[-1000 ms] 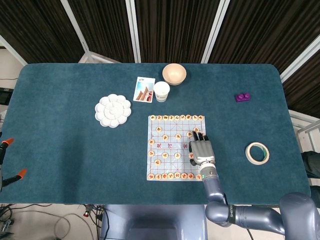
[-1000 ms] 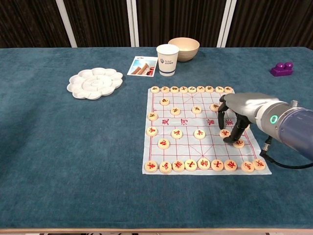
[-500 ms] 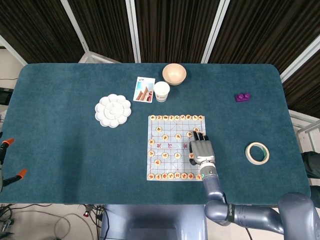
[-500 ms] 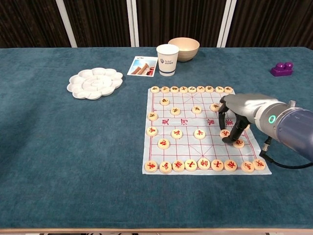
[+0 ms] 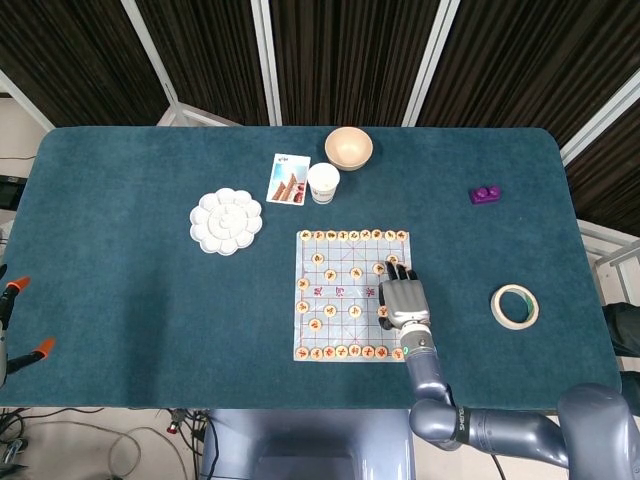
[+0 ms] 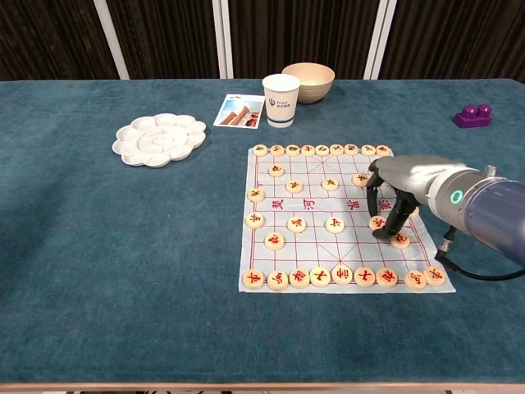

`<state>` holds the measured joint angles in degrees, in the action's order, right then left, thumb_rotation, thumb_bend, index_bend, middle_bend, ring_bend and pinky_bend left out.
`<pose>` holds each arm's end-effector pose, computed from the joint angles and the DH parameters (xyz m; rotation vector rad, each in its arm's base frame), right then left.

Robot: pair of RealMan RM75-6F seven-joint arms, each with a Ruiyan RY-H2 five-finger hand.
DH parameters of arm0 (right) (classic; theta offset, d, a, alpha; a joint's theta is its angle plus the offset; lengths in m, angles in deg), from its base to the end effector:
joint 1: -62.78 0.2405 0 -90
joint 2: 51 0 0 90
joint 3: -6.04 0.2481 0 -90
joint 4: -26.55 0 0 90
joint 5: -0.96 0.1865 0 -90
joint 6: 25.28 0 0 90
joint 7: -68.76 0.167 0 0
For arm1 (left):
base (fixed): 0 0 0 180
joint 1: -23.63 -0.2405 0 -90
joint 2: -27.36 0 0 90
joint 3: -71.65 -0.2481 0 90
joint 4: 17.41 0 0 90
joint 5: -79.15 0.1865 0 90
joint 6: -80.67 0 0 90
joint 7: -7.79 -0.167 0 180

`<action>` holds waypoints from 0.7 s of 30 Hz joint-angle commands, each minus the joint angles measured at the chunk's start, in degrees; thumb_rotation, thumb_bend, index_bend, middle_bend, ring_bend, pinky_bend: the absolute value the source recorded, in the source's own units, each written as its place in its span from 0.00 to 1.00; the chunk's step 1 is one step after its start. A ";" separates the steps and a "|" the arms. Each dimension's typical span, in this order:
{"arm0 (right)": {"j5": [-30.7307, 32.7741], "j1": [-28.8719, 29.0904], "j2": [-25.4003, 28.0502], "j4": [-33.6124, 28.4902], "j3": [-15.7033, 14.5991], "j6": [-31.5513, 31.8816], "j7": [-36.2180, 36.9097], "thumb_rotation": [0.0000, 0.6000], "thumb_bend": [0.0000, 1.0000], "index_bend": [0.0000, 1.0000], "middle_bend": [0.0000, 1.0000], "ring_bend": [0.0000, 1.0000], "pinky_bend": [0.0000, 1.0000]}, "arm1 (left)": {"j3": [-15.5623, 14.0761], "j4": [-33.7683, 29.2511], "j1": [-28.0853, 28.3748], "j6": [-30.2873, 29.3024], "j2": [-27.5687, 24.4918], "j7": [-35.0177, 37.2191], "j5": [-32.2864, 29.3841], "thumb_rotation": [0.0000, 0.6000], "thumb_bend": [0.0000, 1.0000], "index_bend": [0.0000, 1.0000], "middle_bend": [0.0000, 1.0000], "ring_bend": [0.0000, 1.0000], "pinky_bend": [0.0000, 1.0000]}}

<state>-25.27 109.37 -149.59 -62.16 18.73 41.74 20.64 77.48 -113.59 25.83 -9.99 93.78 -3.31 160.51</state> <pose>-0.1550 -0.3397 -0.0430 1.6518 -1.1516 0.5154 -0.2922 0.1945 0.1874 -1.2392 -0.8033 -0.8407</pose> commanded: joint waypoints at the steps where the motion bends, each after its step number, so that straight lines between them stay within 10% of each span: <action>1: 0.14 0.08 0.25 -0.42 0.25 -0.02 0.03 1.00 0.36 0.55 0.00 0.04 0.14 | 0.03 0.04 -0.01 0.00 -0.05 -0.05 -0.05 1.00 0.00 0.18 0.00 0.00 0.00; 21: 5.66 3.07 1.59 0.21 2.95 -1.94 -2.36 1.00 0.36 0.55 0.00 0.04 0.14 | -0.09 0.00 -0.15 -0.42 0.06 -0.10 0.40 1.00 0.00 0.18 0.00 0.00 0.00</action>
<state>-19.88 112.22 -148.03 -62.22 21.55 39.98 18.47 77.39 -113.59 25.68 -10.41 93.83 -3.40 160.90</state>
